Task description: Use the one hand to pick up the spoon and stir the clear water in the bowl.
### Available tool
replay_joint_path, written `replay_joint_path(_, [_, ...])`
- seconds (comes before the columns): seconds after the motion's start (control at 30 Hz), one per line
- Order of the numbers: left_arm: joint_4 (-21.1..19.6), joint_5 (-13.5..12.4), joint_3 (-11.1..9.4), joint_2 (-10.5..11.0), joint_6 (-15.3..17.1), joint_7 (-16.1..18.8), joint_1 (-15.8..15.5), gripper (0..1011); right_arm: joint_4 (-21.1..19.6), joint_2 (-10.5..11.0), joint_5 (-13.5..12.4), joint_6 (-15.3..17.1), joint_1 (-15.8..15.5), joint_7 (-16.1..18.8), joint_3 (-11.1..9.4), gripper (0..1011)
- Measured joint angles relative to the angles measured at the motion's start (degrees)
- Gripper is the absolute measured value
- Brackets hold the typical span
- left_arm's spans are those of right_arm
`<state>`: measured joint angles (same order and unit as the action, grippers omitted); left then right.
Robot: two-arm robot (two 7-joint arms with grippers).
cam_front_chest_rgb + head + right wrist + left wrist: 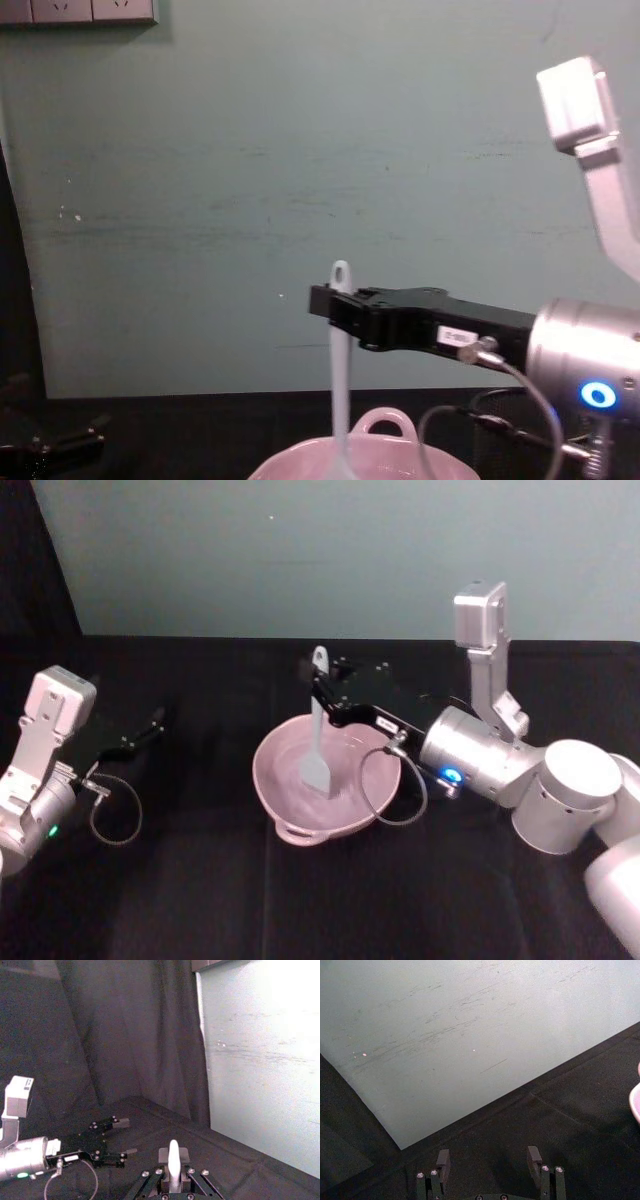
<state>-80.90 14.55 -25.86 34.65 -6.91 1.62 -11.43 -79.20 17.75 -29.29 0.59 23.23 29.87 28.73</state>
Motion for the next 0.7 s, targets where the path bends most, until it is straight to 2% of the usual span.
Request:
replay_joint_path(0.17, [0.0,0.0,0.0,0.0,0.0,0.0,0.0,1011,2.74,-2.21,0.14,-0.49,2.2,0.34,1.08,114])
replay_joint_path(0.4, [0.0,0.0,0.0,0.0,0.0,0.0,0.0,1011,6.7,-4.37,0.62,-1.18,4.9,0.3,1.54,114])
replay_joint_path(0.57, [0.0,0.0,0.0,0.0,0.0,0.0,0.0,1011,8.75,-4.94,0.89,-1.5,6.13,-0.41,0.84,114])
replay_joint_path(0.7, [0.0,0.0,0.0,0.0,0.0,0.0,0.0,1011,9.08,-4.61,1.21,-1.56,6.29,-1.01,0.12,114])
